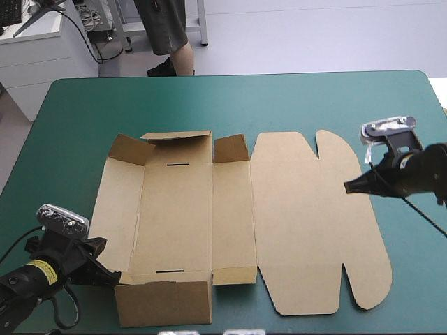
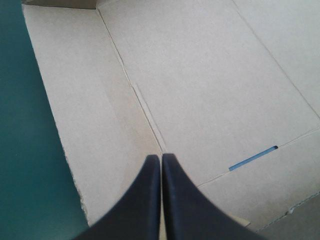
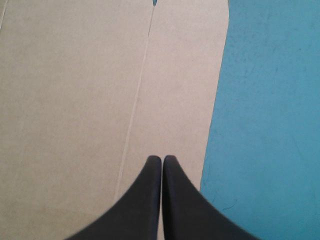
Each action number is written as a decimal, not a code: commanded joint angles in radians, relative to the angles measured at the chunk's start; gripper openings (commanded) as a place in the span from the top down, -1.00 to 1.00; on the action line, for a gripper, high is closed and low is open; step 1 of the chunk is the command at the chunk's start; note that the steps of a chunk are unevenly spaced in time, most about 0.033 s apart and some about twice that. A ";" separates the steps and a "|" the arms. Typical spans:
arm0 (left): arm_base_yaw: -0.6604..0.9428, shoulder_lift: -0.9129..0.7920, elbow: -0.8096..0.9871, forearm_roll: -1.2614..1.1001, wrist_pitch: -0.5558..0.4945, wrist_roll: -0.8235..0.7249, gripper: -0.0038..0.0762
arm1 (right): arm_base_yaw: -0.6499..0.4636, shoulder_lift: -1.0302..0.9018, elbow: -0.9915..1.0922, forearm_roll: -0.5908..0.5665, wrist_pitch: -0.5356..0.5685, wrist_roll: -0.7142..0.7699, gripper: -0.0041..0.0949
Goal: Fold the box
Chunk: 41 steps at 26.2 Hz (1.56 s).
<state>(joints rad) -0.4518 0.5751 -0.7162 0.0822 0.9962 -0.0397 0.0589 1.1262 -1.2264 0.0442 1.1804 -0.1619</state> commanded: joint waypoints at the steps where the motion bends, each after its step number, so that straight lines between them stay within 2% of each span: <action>1: -0.004 0.007 -0.033 0.002 -0.050 -0.003 0.92 | -0.009 -0.140 0.081 0.009 -0.053 -0.016 0.94; 9: -0.004 0.033 -0.034 0.000 -0.053 -0.003 0.92 | -0.009 -0.419 0.272 0.060 -0.035 0.021 0.94; 17: -0.004 0.177 -0.097 -0.018 -0.046 -0.003 0.92 | -0.009 -0.601 0.397 0.087 -0.012 0.026 0.94; 21: -0.004 0.283 -0.196 -0.049 -0.033 -0.003 0.92 | -0.009 -0.646 0.427 0.087 0.008 0.026 0.94; 29: -0.004 0.547 -0.475 -0.056 0.067 0.057 0.90 | -0.009 -0.665 0.446 0.087 0.011 0.026 0.94; 34: 0.003 0.635 -0.600 -0.082 0.117 0.098 0.86 | -0.009 -0.665 0.446 0.087 0.011 0.026 0.94; 38: 0.181 0.635 -0.610 -0.361 0.151 0.290 0.86 | -0.009 -0.665 0.446 0.087 0.013 0.026 0.94; 41: 0.452 0.635 -0.610 -0.569 0.223 0.444 0.86 | -0.009 -0.665 0.446 0.087 0.013 0.026 0.94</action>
<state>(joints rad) -0.1150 1.2306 -1.2925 -0.3574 1.2135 0.3262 0.0589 0.4539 -0.7593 0.1227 1.2371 -0.1331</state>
